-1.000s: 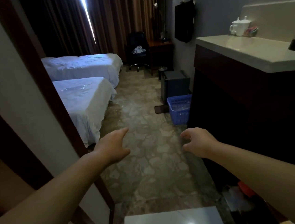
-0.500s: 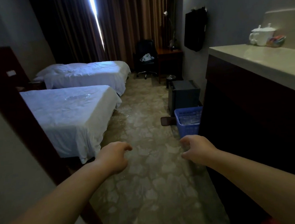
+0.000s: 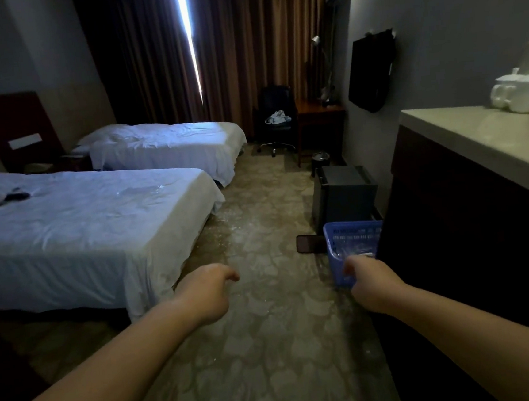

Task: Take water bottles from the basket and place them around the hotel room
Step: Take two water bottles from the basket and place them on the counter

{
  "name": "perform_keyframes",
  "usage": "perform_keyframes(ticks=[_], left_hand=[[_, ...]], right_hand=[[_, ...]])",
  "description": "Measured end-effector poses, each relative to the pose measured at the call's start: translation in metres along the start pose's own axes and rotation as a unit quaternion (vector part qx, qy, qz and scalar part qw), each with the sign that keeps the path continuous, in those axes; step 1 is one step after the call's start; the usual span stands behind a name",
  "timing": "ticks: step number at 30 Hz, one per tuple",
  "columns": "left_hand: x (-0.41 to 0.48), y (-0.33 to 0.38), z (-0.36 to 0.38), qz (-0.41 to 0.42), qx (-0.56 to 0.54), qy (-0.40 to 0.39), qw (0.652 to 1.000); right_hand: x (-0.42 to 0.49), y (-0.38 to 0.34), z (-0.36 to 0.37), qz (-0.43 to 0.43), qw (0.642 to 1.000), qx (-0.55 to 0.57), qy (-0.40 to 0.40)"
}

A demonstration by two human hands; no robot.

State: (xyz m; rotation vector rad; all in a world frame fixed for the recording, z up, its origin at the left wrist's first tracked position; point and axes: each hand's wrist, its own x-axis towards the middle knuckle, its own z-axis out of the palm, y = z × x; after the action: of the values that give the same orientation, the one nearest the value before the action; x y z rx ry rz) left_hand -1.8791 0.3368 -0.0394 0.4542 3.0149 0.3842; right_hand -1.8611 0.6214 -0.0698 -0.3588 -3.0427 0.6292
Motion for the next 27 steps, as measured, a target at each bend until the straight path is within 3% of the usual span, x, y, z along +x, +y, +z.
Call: perform_keyframes(ticks=[27], left_hand=[[0.344, -0.129, -0.023, 0.029, -0.004, -0.091, 0.995]], right_hand=[[0.294, -0.109, 0.025, 0.037, 0.994, 0.014, -0.107]])
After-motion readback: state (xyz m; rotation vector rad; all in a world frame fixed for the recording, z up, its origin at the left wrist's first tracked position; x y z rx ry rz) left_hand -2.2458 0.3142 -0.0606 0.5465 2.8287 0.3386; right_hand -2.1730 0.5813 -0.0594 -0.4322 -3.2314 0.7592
